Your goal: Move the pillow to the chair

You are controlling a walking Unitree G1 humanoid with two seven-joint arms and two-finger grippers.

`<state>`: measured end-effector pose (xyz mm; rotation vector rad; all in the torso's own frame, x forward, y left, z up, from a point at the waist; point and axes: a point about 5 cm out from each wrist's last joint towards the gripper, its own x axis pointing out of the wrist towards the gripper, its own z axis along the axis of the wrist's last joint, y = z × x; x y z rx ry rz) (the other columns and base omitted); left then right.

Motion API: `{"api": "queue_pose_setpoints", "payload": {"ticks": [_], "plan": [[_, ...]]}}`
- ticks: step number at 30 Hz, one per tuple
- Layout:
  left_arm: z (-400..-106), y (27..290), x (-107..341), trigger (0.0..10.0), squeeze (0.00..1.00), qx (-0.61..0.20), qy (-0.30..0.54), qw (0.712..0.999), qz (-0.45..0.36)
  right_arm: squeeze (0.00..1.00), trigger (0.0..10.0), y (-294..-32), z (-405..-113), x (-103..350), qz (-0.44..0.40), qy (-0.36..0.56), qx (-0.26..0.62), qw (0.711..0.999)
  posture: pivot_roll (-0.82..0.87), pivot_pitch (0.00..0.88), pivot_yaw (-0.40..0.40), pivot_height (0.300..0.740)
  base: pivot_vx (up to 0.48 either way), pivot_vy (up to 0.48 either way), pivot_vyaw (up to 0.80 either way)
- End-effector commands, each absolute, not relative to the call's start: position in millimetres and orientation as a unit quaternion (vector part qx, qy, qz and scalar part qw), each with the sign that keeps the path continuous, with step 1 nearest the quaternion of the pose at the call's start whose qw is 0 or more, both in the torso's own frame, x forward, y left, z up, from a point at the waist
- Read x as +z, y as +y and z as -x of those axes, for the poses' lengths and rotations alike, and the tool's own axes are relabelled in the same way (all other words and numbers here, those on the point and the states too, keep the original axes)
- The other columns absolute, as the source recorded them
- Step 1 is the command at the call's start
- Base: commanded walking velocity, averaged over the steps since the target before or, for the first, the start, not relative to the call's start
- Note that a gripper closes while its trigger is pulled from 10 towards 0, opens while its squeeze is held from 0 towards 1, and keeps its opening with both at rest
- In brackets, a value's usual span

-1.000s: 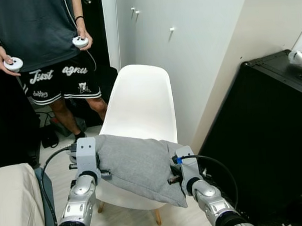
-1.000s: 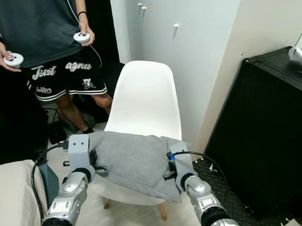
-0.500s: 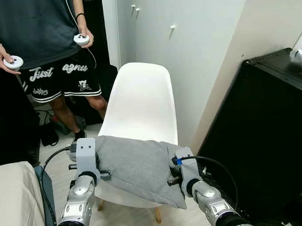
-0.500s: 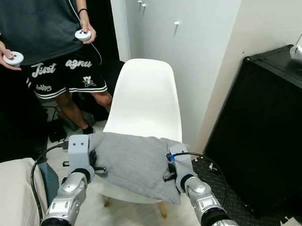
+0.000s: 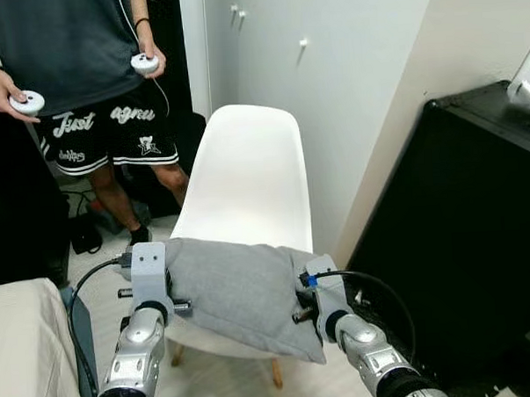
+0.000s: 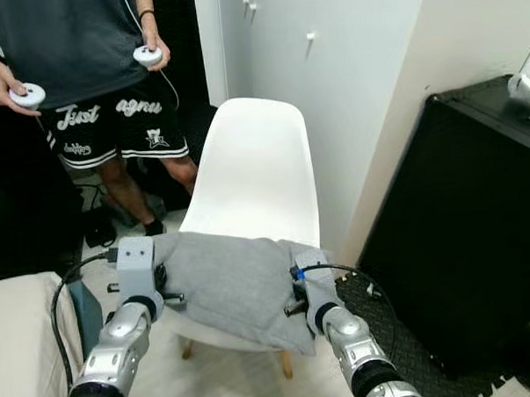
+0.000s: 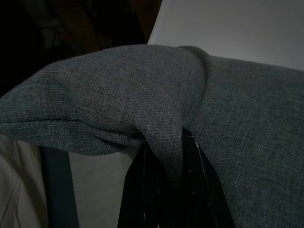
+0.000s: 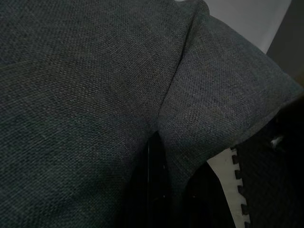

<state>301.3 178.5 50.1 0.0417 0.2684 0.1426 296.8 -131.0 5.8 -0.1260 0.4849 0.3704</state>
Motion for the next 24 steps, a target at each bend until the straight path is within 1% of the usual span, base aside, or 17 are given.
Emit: {"api": "queue_pose_setpoints", "payload": {"ticks": [1, 4, 15, 20, 24], "plan": [[-304.9, 178.7, 55.1, 10.0, 0.00, 0.069, 0.121, 0.990, -0.029, 0.00, 10.0, -130.7, -297.8, 6.3, 0.067, 0.240, 0.187, 0.950, 0.00, 0.075, -0.045, 0.641, 0.000, 0.000, 0.00], [-305.2, 178.4, 55.4, 10.0, 0.00, 0.069, 0.121, 0.990, -0.029, 0.00, 10.0, -130.2, -298.2, 6.7, 0.070, 0.239, 0.188, 0.950, 0.00, 0.075, -0.046, 0.626, 0.000, 0.000, 0.00], [-305.4, 181.0, 55.6, 10.0, 0.00, 0.070, 0.121, 0.990, -0.033, 0.00, 10.0, -126.8, -302.4, 8.9, 0.080, 0.242, 0.196, 0.947, 0.00, 0.083, -0.054, 0.626, 0.000, 0.000, 0.00], [-305.5, 183.0, 56.4, 10.0, 0.00, 0.073, 0.120, 0.990, -0.033, 0.00, 10.0, -125.3, -304.1, 10.6, 0.081, 0.240, 0.202, 0.946, 0.00, 0.086, -0.057, 0.606, 0.000, 0.000, 0.00], [-305.0, 182.2, 56.2, 10.0, 0.00, 0.075, 0.120, 0.989, -0.032, 0.00, 10.0, -125.3, -305.5, 11.7, 0.083, 0.238, 0.202, 0.946, 0.01, 0.089, -0.061, 0.606, 0.000, 0.000, 0.00]]}}
